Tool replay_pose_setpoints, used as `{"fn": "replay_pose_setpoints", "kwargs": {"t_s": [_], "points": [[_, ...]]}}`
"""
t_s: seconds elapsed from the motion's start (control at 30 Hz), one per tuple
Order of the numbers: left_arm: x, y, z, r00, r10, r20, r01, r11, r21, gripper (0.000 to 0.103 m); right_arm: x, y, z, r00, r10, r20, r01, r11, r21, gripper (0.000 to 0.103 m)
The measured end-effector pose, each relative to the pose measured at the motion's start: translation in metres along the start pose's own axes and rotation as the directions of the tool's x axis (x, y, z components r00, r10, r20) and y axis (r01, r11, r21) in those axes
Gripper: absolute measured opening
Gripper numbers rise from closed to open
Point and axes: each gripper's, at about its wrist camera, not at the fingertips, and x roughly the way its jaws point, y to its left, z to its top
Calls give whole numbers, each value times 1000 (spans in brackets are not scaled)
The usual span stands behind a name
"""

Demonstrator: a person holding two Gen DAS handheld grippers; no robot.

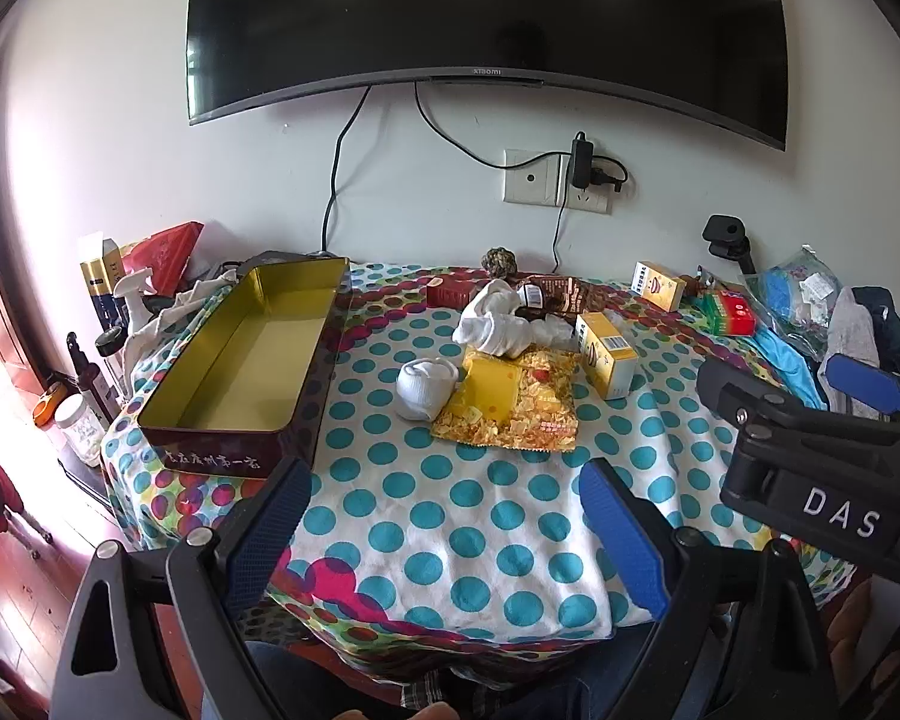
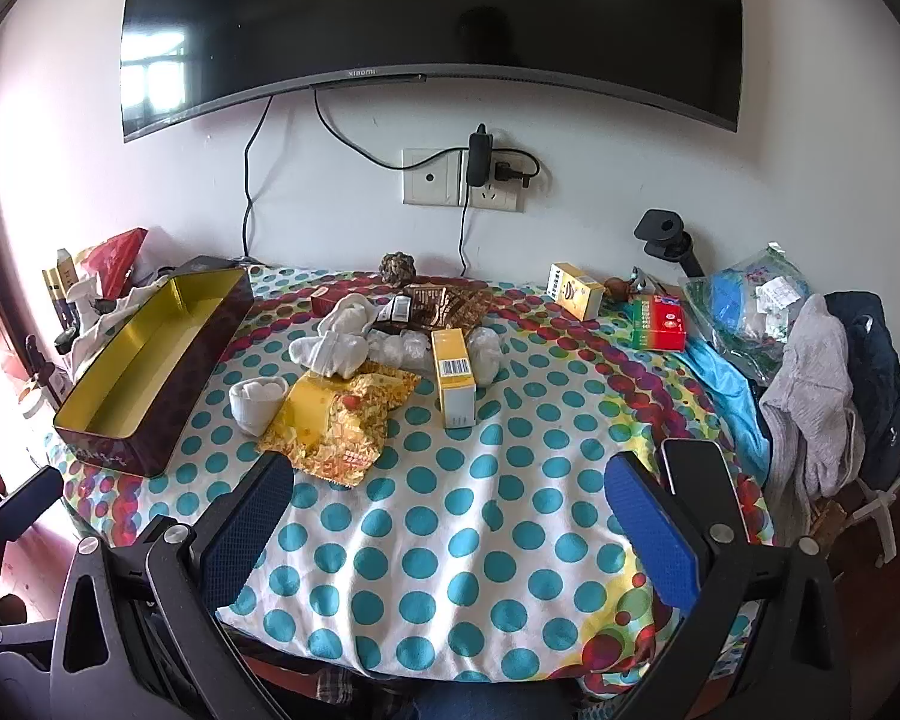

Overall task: Organize objects
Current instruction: 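Move the left gripper toward the white rolled sock on the table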

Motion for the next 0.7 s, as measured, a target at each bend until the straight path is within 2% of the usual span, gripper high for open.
{"fn": "replay_pose_setpoints", "kwargs": {"t_s": [0.47, 0.57, 0.7], "points": [[18, 4, -8, 999, -22, -32, 22, 1000, -5, 93, 21, -6, -7, 1000, -3, -31, 3, 1000, 6, 103], [32, 12, -18, 998, -32, -45, 32, 999, -7, 93, 40, -16, -11, 997, -57, -47, 56, 998, -10, 103], [53, 21, -33, 998, -42, -45, 43, 999, 16, 93, 77, -38, -22, 992, -69, -101, 72, 997, 20, 103]]}}
